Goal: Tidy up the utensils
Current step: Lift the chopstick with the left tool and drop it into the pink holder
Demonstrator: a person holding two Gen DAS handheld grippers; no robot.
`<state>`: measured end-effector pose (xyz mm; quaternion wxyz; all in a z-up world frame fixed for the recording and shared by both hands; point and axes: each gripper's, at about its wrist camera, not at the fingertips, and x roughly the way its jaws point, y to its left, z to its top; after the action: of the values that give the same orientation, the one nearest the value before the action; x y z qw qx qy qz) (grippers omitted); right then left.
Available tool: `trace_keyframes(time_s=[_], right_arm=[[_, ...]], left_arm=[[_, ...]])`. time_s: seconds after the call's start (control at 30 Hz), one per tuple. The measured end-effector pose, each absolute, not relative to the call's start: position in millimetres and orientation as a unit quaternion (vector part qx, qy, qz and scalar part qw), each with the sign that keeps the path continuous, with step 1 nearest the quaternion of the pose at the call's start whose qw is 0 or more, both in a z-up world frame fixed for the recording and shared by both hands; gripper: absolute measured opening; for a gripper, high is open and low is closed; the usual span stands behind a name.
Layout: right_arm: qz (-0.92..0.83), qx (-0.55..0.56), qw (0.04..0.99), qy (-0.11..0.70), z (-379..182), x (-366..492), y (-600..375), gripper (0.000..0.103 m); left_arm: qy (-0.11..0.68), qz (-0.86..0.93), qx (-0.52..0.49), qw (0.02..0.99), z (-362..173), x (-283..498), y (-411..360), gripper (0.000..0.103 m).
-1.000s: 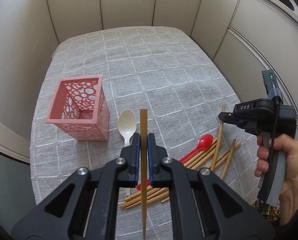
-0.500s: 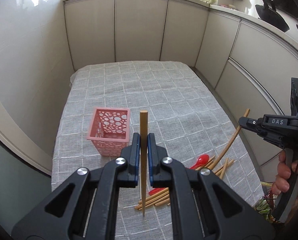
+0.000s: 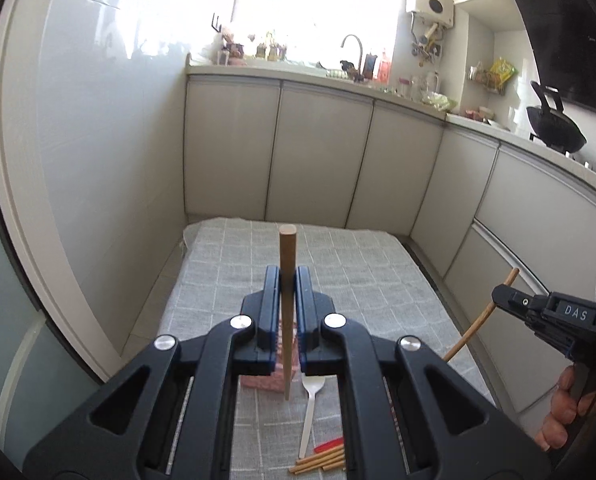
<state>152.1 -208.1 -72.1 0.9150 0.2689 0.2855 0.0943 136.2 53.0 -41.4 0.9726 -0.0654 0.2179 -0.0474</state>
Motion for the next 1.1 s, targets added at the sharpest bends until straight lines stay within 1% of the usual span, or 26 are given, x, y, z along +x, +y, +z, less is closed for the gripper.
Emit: trace_keyframes(time_s=[0.17,0.23,0.33,0.47,0.6,0.9,1.0,1.07,1.1], right_arm=[[0.104,0.262,0.930,0.237,-49,155,-184,0.008],[0.107,0.258,0.935,0.219,-43,161,-177,0.008],[0.111,0.249,0.943,0.191,-38,170,-163,0.008],[0.122,0.239,0.948,0.173,-45,190,-141,0.008],[0.121,0.219,0.951,0.183,-67,211,-124,0.008],[0.132,0.216,0.940,0.228,-107,238,-114,0.009],[0.138,0.213,0.937,0.239,-113,240,-113,0.013],[0.139,0.214,0.936,0.241,-113,238,-115,0.014],[0.142,0.217,0.935,0.243,-110,238,-116,0.015]], left_arm=[[0.159,-0.018,-0.082,0.984,-31,140,62,0.008],[0.147,-0.006,-0.077,0.986,-31,146,59,0.008],[0.147,0.000,-0.074,0.986,-39,160,59,0.008],[0.177,-0.001,-0.063,0.982,-57,184,56,0.008],[0.206,-0.005,-0.050,0.977,-73,196,53,0.008],[0.255,-0.014,-0.034,0.966,-94,210,48,0.008],[0.261,-0.012,-0.038,0.964,-96,212,48,0.008],[0.262,-0.010,-0.038,0.964,-94,213,47,0.015],[0.262,-0.008,-0.038,0.964,-93,213,47,0.026]])
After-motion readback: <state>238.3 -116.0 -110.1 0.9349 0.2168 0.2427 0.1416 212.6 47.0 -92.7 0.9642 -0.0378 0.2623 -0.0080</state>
